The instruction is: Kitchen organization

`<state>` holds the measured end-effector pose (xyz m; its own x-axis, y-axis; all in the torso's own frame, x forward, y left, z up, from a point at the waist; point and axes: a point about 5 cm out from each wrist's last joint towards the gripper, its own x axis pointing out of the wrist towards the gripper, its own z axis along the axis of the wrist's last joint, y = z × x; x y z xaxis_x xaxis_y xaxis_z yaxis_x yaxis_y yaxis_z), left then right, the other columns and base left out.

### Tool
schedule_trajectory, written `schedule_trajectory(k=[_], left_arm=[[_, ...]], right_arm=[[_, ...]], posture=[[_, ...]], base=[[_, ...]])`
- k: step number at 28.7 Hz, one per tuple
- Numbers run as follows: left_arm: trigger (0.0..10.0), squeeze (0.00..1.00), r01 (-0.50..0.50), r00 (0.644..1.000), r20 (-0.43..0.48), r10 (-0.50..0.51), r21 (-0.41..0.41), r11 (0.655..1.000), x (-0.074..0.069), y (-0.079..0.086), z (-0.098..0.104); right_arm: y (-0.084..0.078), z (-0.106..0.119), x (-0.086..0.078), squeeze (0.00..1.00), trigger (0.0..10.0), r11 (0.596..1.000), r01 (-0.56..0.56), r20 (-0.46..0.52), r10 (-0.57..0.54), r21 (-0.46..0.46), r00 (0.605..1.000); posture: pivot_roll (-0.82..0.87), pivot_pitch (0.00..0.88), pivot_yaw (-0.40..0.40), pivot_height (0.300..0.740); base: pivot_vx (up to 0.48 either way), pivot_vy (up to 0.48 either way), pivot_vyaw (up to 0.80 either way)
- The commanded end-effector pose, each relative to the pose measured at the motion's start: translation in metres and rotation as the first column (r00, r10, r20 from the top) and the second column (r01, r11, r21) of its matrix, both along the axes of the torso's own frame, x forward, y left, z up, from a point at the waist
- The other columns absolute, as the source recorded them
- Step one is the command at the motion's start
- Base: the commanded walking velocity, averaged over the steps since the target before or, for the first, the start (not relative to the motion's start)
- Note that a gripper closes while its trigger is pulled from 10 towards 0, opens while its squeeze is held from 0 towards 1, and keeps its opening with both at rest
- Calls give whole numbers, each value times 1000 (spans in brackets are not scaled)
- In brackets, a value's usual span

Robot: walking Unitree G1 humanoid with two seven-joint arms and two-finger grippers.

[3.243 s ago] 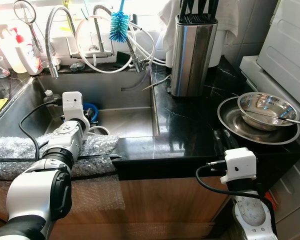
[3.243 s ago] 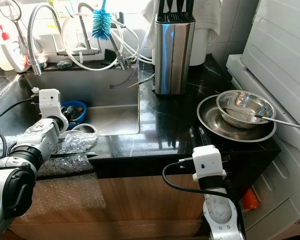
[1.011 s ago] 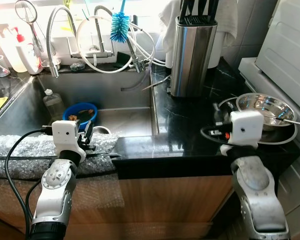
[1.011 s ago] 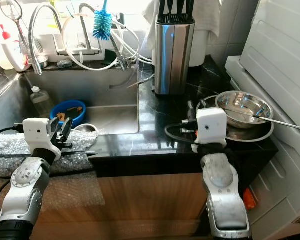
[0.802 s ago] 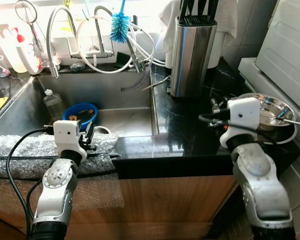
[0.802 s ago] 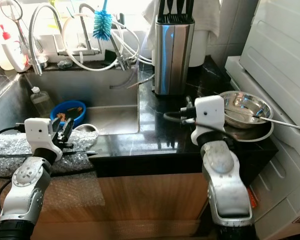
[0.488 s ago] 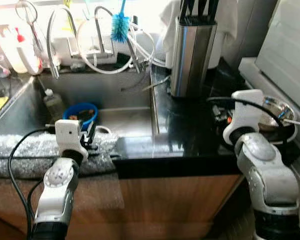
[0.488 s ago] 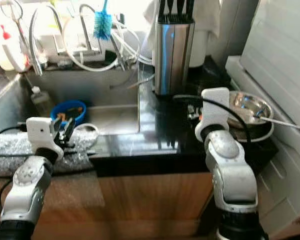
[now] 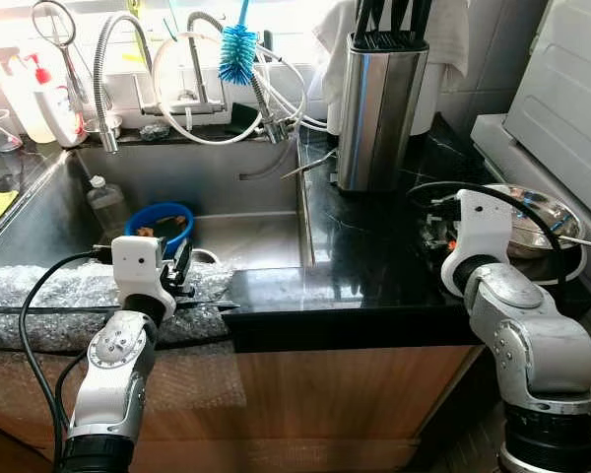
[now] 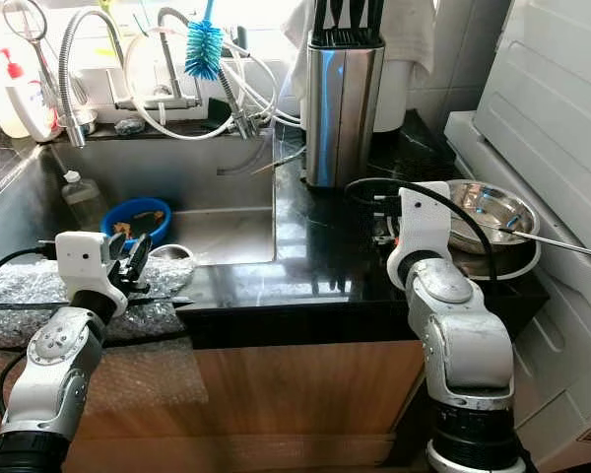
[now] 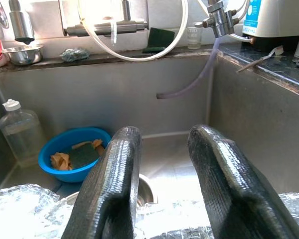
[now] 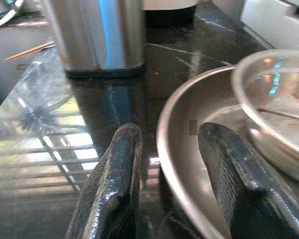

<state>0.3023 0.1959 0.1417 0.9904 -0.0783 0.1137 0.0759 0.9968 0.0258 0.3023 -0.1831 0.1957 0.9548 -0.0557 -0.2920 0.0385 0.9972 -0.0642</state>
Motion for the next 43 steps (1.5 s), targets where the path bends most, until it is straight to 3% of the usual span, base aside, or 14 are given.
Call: schedule_trajectory(k=[1, 18, 43], left_arm=[[10000, 0, 25, 999, -33, -24, 5, 1000, 2, -4, -3], [10000, 0, 32, 999, -40, -31, 13, 999, 2, -6, -2], [10000, 0, 22, 997, -69, -20, 25, 999, 2, -4, -5]], right_arm=[[-1, 8, 1, 0, 10000, 1000, 15, 16, -15, 10, 1000], [5, 3, 3, 0, 10000, 993, 19, -50, -13, 121, 999], [9, -2, 5, 0, 10000, 987, 35, -96, -20, 158, 995]], posture=[[-87, 0, 33, 740], [-74, 0, 29, 740], [-62, 0, 18, 740]], base=[[0, 0, 0], [0, 0, 0], [0, 0, 0]])
